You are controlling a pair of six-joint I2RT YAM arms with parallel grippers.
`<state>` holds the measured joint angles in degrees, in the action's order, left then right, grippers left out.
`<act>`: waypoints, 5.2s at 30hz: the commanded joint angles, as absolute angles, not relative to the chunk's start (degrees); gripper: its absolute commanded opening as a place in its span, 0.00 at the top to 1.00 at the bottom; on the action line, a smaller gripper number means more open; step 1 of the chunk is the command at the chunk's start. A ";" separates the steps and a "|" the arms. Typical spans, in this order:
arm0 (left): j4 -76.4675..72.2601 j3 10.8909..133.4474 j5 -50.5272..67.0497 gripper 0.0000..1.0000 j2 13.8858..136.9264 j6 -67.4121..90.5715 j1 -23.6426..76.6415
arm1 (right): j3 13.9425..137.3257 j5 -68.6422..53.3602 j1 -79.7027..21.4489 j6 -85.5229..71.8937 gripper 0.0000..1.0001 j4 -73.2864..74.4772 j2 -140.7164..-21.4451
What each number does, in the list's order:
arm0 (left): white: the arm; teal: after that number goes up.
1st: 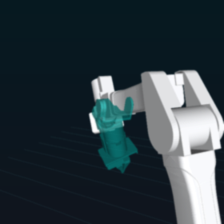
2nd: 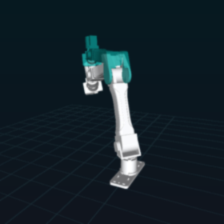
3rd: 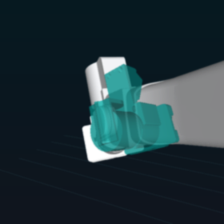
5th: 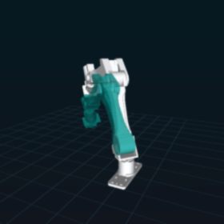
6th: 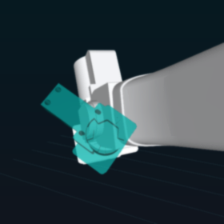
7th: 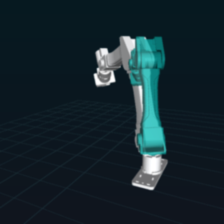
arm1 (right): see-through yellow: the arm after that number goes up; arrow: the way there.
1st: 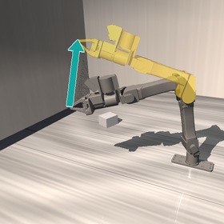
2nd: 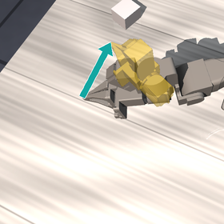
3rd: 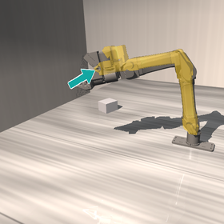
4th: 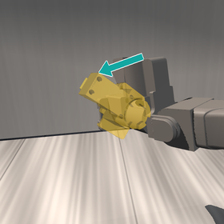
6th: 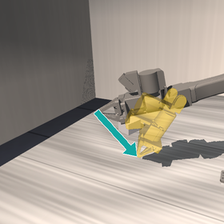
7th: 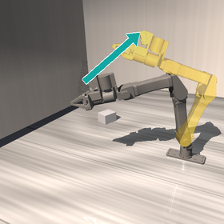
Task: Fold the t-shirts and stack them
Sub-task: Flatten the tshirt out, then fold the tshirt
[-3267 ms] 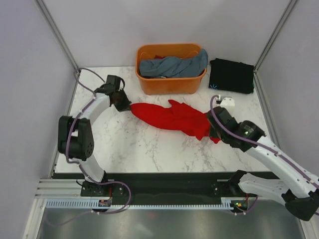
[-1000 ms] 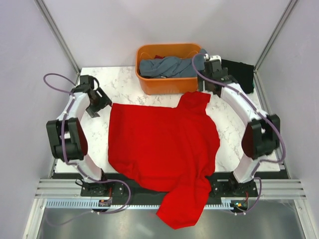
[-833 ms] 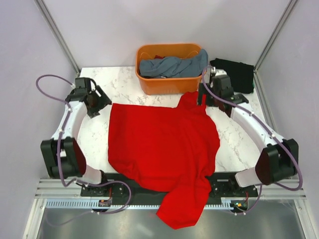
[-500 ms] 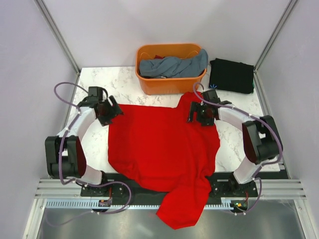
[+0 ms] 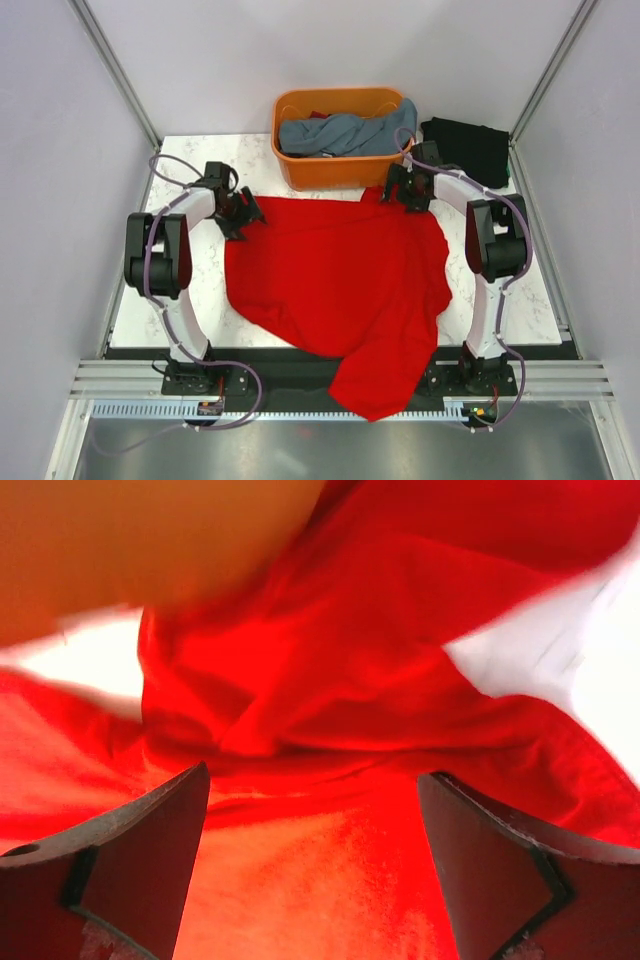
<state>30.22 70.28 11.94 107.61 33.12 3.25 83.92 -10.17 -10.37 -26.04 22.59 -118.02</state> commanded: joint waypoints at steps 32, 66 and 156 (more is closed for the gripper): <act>46.67 43.24 -12.47 0.44 66.70 53.26 46.40 | 50.28 -4.57 -22.76 -33.40 0.02 39.37 -59.34; 53.17 52.65 -25.05 0.84 87.90 54.84 48.96 | 45.70 -6.33 -22.85 -31.82 0.02 39.29 -55.20; 61.09 54.57 -22.06 0.98 49.63 42.12 43.77 | 70.57 48.78 -80.53 -65.35 1.00 73.58 -74.36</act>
